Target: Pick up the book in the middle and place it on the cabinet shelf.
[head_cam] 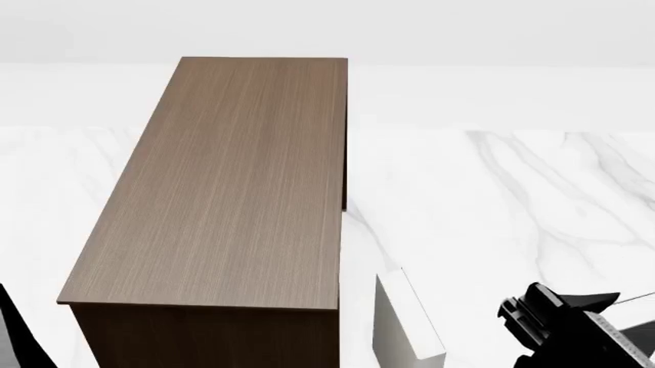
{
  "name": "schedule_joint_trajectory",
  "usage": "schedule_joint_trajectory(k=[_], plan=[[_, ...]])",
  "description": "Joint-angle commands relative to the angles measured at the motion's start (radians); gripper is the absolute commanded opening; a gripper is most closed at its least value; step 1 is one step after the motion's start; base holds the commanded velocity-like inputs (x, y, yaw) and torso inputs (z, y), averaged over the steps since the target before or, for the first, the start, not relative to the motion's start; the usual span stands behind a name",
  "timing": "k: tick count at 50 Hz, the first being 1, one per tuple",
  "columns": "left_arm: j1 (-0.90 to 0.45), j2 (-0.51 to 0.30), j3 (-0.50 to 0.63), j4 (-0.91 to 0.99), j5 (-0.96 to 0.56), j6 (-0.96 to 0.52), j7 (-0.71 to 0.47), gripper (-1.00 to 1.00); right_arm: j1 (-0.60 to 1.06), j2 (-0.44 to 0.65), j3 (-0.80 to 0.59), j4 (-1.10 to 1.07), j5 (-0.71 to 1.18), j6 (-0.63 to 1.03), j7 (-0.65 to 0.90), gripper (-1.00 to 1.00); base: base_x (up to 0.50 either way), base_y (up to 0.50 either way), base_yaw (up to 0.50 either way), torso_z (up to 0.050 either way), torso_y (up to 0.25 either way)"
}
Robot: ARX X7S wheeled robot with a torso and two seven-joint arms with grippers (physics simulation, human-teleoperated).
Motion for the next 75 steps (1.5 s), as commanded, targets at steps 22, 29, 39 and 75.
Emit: schedule_joint_trajectory(k=[22, 29, 39, 75], plan=[[-0.003, 0.008, -0.015, -0.001, -0.001, -0.003, 0.011, 1.00, -0.005, 0.007, -0.043, 0.040, 0.022, -0.022, -0.020, 1.00, 0.00, 0.00, 0.00, 0.000, 0.000], [-0.004, 0.005, -0.011, -0.006, -0.002, -0.002, 0.008, 1.00, 0.002, 0.009, -0.049, 0.076, 0.028, -0.034, -0.014, 1.00, 0.00, 0.00, 0.00, 0.000, 0.000], [-0.005, 0.000, -0.007, -0.004, -0.009, -0.006, 0.006, 1.00, 0.011, 0.006, -0.066, 0.130, 0.047, -0.035, -0.016, 1.00, 0.00, 0.00, 0.00, 0.000, 0.000], [-0.006, -0.013, 0.007, -0.011, -0.006, -0.005, -0.010, 1.00, 0.021, 0.020, -0.138, 0.239, 0.065, -0.088, -0.036, 1.00, 0.00, 0.00, 0.00, 0.000, 0.000]])
